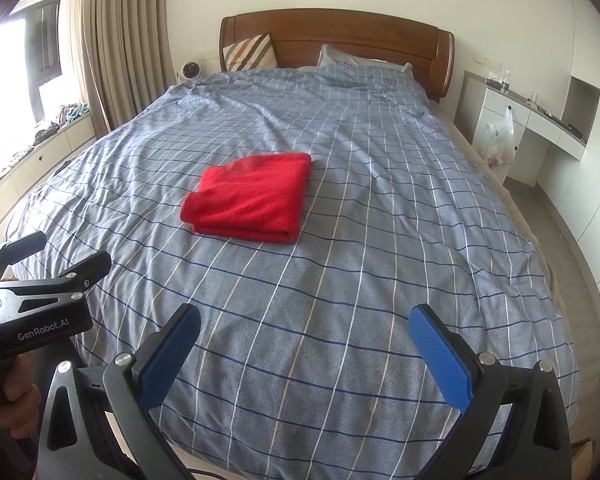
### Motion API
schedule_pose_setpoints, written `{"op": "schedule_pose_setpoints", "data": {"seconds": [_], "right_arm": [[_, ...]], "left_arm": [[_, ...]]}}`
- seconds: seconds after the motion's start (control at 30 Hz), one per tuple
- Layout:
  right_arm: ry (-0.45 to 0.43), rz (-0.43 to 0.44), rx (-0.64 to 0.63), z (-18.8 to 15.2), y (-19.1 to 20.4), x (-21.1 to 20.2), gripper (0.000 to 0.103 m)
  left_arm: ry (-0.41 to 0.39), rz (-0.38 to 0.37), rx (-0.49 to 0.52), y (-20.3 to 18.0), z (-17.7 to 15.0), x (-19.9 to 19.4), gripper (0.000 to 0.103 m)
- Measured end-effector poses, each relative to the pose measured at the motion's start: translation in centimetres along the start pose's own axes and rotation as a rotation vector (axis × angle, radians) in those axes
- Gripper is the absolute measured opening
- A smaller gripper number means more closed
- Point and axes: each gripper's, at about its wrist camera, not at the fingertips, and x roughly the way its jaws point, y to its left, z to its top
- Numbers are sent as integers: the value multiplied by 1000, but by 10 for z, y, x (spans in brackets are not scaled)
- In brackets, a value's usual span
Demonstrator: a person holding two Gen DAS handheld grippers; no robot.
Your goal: Fold small clothes
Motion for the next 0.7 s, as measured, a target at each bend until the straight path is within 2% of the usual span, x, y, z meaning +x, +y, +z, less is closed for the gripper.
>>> {"op": "schedule_pose_setpoints", "data": {"seconds": [0.2,0.33,0.47,0.6,0.7], "right_arm": [[6,-22,6,1,-3,0,102],[4,-27,5,2,-3,0,102],[0,-24,5,4,-2,-1,102],[2,-26,6,3,-3,-1,102],[4,-26,11,3,-4,0,102]], "left_arm": [[21,-26,5,-2,0,1,103],[8,-6,10,-3,1,-2,103],[22,-27,-10,-1,3,-1,103],[16,-17,2,-4,3,-1,103],[7,-49,-7,-3,1,-3,103]]}}
